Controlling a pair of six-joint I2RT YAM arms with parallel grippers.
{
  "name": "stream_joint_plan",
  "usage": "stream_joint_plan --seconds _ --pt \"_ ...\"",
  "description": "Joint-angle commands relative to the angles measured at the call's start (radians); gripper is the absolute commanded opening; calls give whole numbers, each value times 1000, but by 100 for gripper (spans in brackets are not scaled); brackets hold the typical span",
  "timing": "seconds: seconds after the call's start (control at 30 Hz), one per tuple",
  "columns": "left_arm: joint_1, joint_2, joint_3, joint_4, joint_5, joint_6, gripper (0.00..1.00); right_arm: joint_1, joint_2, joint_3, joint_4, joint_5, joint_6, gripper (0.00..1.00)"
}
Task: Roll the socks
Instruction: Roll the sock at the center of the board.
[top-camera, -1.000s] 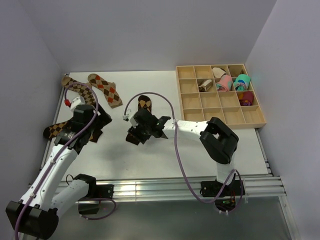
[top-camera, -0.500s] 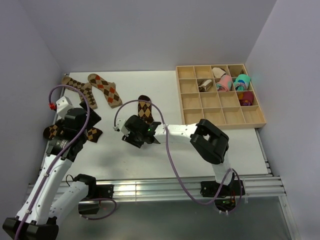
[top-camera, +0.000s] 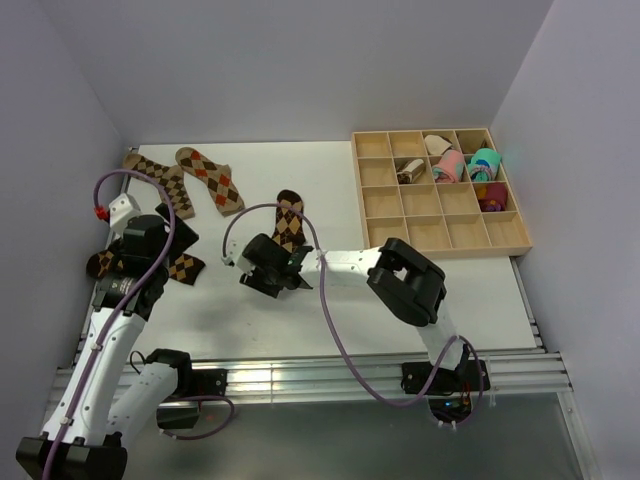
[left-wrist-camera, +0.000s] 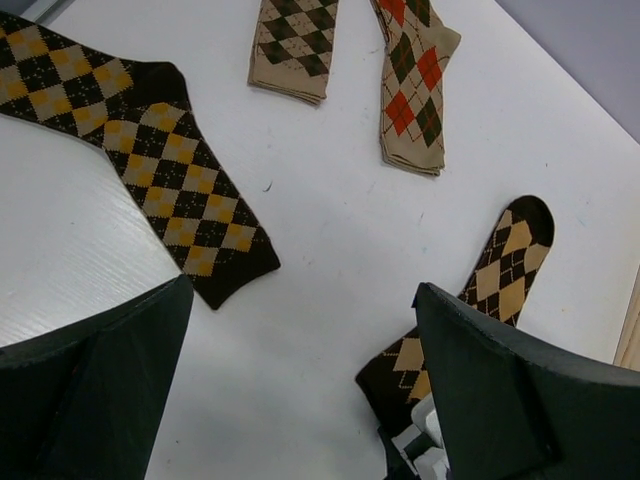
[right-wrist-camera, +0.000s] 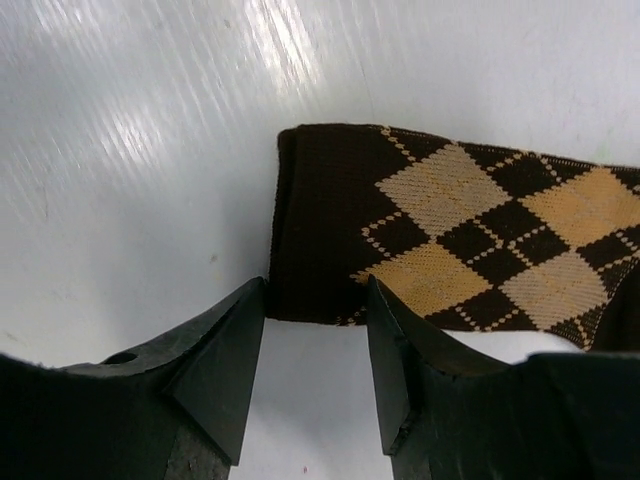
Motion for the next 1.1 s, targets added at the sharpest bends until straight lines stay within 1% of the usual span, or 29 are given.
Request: stream_joint_plan --seconds 0.0,0.13,0.17,0.23,0.27,0.33,0.37,0.4,0.43,0.57,0.6,0.67,0.73,0.8,0.83,0.9,0.93,1.03,1.07 --pt "10 0 -6 36 36 27 100 23 71 24 -42 24 -12 52" --pt "18 7 -10 43 55 27 99 32 100 30 -54 50 5 51" --pt "18 13 -10 44 58 26 99 33 111 31 -56 53 8 44" --pt "19 20 -9 46 70 26 99 33 117 30 -57 64 20 36" --pt "21 23 -9 47 75 26 100 33 117 28 -57 67 23 24" --pt "21 32 -10 49 88 24 99 33 116 28 -59 60 33 16" --pt "21 38 -12 50 94 24 99 33 113 27 -56 49 39 8" --pt "21 41 -13 52 99 23 99 33 108 27 -56 40 46 3" --pt "22 44 -13 52 104 20 100 30 105 28 -56 27 60 0" --pt "21 64 -15 41 133 11 99 12 90 42 -50 -37 115 0" --pt "22 66 -18 40 142 6 100 7 85 45 -50 -95 128 0" --pt "21 69 -32 36 157 -2 99 -15 85 54 -47 -132 170 0" --pt "21 69 -52 36 174 -25 100 -32 84 60 -44 -207 218 0" --pt "21 70 -76 47 228 -57 99 -63 80 60 -31 -267 250 0" --pt "21 72 -108 68 251 -71 99 -74 77 53 -21 -326 290 0" --pt "19 82 -142 92 321 -103 98 -109 76 42 8 -385 324 0" --pt "19 89 -174 113 335 -117 98 -120 76 33 18 -446 356 0" --pt "5 113 -248 168 392 -170 97 -164 87 22 53 -529 411 0" --pt "-2 128 -263 205 400 -186 97 -175 100 24 56 -590 421 0"
